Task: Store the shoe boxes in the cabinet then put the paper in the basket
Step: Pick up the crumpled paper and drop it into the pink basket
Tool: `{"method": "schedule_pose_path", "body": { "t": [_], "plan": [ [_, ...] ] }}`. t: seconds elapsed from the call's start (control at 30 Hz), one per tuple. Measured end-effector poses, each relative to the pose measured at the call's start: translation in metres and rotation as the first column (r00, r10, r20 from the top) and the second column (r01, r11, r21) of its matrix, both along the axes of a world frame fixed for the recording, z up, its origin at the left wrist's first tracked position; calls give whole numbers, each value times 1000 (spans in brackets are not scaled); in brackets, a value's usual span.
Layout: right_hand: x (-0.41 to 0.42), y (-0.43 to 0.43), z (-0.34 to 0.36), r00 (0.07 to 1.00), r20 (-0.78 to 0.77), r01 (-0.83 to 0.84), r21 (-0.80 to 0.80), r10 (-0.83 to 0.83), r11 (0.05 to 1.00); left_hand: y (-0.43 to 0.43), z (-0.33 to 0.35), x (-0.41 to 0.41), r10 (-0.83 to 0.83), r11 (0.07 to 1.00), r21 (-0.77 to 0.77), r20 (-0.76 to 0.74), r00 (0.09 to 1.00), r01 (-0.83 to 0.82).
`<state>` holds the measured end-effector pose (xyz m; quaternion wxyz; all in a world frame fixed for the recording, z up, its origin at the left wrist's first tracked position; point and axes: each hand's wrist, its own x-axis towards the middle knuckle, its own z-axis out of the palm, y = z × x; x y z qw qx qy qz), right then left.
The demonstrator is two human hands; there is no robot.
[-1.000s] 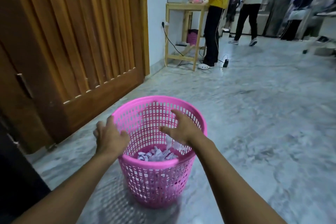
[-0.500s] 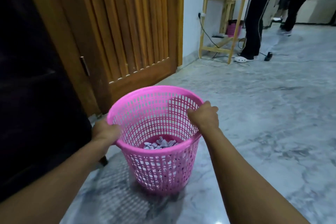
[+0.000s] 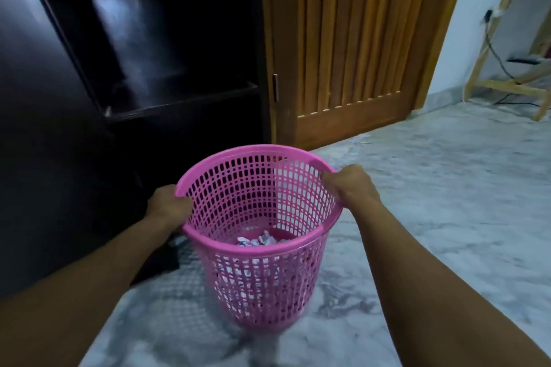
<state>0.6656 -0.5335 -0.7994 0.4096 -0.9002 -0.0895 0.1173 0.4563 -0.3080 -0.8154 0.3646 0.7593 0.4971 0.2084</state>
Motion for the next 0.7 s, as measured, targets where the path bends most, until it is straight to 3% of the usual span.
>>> {"method": "schedule_pose_path", "body": {
  "t": [0.27,0.53,0.7],
  "plan": [
    [-17,43,-12,997,16,-77,-19,77,997,38,-15,-15,105,994,-3,55,993,-105],
    [-28,72,-18,992,10,-128,-36,128,991,64,-19,-33,201,977,-102,137,970,-188],
    [-32,80,-22,992,-7,-122,-52,122,991,71,-14,-39,73,997,-14,72,995,-72]
  ]
}}
